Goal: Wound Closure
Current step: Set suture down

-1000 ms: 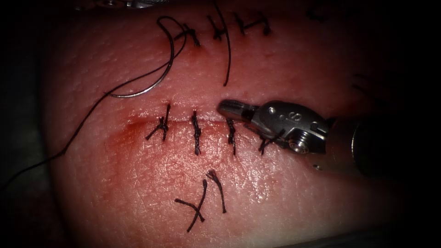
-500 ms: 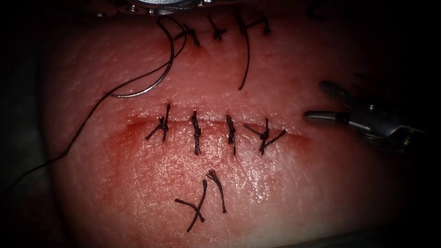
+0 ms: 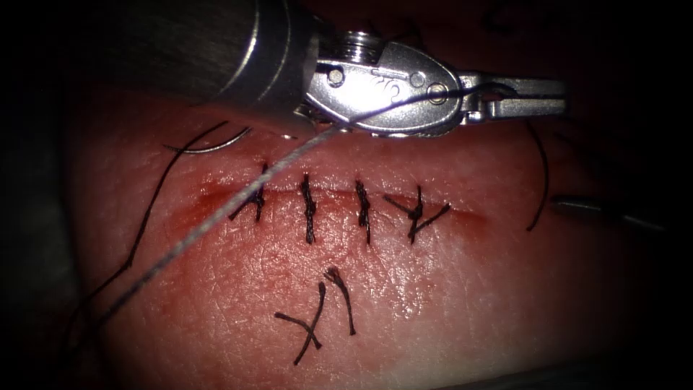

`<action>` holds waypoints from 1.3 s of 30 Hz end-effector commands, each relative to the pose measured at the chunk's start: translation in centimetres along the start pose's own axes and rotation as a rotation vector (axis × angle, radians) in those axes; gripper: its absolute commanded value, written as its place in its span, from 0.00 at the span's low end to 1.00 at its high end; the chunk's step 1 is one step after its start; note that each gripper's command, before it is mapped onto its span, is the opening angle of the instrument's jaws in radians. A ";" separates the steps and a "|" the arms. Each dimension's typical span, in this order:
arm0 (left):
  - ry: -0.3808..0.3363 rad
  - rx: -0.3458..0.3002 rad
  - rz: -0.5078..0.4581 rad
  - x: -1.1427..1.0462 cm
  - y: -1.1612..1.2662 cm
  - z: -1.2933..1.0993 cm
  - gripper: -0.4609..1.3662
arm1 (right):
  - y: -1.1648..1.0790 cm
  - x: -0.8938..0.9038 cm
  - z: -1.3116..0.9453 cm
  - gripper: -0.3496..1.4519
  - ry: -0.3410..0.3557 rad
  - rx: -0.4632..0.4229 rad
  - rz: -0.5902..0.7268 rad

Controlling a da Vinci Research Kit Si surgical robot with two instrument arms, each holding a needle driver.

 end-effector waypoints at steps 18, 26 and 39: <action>-0.007 -0.240 -0.198 -1.61 1.52 0.11 0.06 | -0.02 0.03 0.03 0.82 0.000 0.021 -0.003; -0.351 -0.224 -0.183 -2.46 1.50 -0.02 0.55 | -0.09 0.04 0.04 0.82 0.002 0.032 0.000; -0.812 -0.179 0.182 -2.71 1.31 -0.36 0.74 | -0.20 0.07 0.09 0.80 0.008 0.057 -0.003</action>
